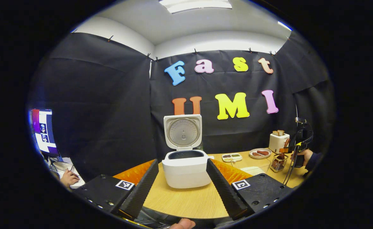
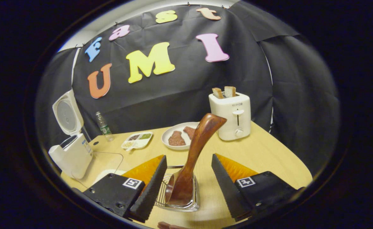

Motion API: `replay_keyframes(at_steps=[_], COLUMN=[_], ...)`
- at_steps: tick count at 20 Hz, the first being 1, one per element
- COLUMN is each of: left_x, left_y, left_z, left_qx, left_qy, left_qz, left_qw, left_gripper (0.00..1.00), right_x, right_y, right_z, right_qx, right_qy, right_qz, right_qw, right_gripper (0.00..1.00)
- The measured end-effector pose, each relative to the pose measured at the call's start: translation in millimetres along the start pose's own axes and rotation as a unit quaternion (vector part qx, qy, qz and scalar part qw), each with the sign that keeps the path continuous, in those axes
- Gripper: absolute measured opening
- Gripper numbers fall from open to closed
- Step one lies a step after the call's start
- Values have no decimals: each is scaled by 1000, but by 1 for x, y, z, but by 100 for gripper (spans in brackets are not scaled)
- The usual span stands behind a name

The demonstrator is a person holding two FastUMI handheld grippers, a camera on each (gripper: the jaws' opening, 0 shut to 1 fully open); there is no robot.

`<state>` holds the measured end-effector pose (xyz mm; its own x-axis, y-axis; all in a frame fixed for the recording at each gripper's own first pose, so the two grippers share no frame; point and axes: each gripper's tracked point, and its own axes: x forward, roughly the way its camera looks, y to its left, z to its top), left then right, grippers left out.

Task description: Close the left gripper, press the button to open the rice cooker; take a wooden spoon from the chopstick holder with the right hand, scoop a spoonful of rice and pour it into the rice cooker, then put the wooden spoon back into the chopstick holder.

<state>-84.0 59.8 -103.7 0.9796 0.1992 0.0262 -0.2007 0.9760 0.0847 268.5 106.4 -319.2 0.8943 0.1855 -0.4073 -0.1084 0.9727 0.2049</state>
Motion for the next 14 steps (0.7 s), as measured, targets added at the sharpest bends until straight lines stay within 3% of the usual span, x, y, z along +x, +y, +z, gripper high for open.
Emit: replay_keyframes(at_steps=[1,4,7,14], left_x=[-3,-10,-16,-26], left_y=[1,13,17,30], left_z=[-1,4,7,5], left_qx=[0,0,-19,-40], left_qy=[3,-3,-12,-26], left_qz=[-3,2,-2,-5], left_qw=[1000,1000,1000,999], left_gripper=[96,97,97,97], right_x=[3,7,3,-49], right_y=[6,16,13,32], right_z=[1,15,10,63], right_qx=[23,77,78,28], right_qy=[3,-5,-1,-75], right_qz=[10,35,26,34], right_qw=[1000,996,997,996], right_gripper=[91,77,19,15])
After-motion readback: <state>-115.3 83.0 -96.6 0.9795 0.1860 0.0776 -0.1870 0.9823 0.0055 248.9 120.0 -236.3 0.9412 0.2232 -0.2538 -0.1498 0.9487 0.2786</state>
